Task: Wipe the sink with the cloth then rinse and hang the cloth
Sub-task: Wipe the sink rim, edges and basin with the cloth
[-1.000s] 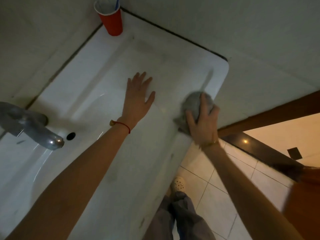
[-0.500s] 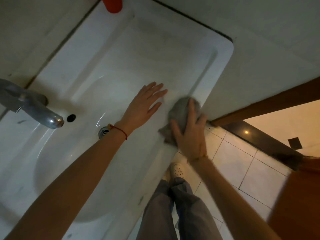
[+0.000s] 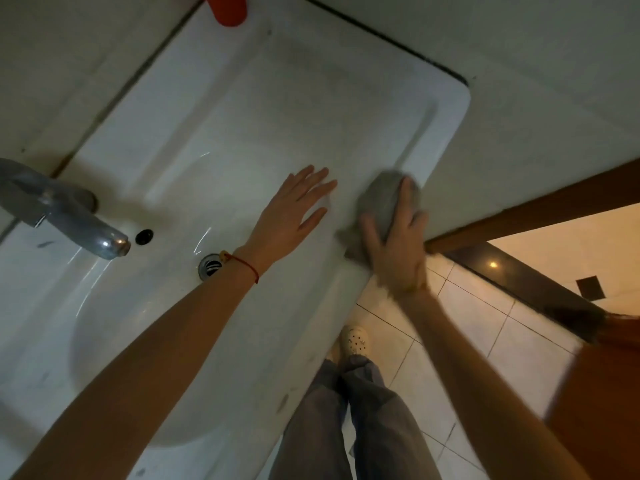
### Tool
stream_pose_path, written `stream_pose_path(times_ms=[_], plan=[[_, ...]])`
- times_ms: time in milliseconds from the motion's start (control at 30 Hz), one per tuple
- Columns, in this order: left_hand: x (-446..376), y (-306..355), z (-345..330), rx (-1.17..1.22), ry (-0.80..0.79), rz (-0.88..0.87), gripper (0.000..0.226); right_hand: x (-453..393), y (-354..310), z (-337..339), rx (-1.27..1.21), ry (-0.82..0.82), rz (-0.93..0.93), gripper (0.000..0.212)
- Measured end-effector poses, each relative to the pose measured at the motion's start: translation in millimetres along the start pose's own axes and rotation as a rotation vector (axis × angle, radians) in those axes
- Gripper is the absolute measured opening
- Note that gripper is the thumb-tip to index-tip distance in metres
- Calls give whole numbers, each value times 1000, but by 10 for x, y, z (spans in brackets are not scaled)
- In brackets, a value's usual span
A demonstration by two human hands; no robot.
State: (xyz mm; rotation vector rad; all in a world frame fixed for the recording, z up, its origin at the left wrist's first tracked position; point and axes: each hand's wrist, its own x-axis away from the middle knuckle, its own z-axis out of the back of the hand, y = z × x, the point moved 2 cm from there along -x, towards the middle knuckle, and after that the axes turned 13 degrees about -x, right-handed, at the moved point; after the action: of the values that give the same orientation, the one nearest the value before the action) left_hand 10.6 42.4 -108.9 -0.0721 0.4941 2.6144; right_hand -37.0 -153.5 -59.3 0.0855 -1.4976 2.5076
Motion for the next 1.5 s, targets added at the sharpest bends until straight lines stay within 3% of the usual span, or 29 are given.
stream_pose_path(times_ms=[133,300,400,533,667,900,1000,1133,1233,1500], plan=[[4,30,9,12,4,19,46,-841,-61,170,236,174,-80,80],[1,41,-8,9,-3,40,47,173,-53,-167,-23,76,-95,88],[-1,50,-20,28,9,48,46,391,-26,-157,-16,3,-15,89],[-11,59,-9,9,19,54,45,-520,-9,134,6,76,-31,83],[4,93,-16,28,43,65,45,-1149,-68,249,199,205,-66,82],[-9,100,-29,39,35,79,46,220,12,-145,-1,27,-51,88],[-10,105,-15,21,11,75,47,51,43,-44,31,-16,-16,88],[66,158,21,-36,-24,72,50,-663,-29,169,54,87,-48,84],[278,242,58,-40,-58,80,49,-671,-74,140,94,139,-52,82],[1440,524,208,53,-167,208,52,951,-22,-286,6,-121,2,88]])
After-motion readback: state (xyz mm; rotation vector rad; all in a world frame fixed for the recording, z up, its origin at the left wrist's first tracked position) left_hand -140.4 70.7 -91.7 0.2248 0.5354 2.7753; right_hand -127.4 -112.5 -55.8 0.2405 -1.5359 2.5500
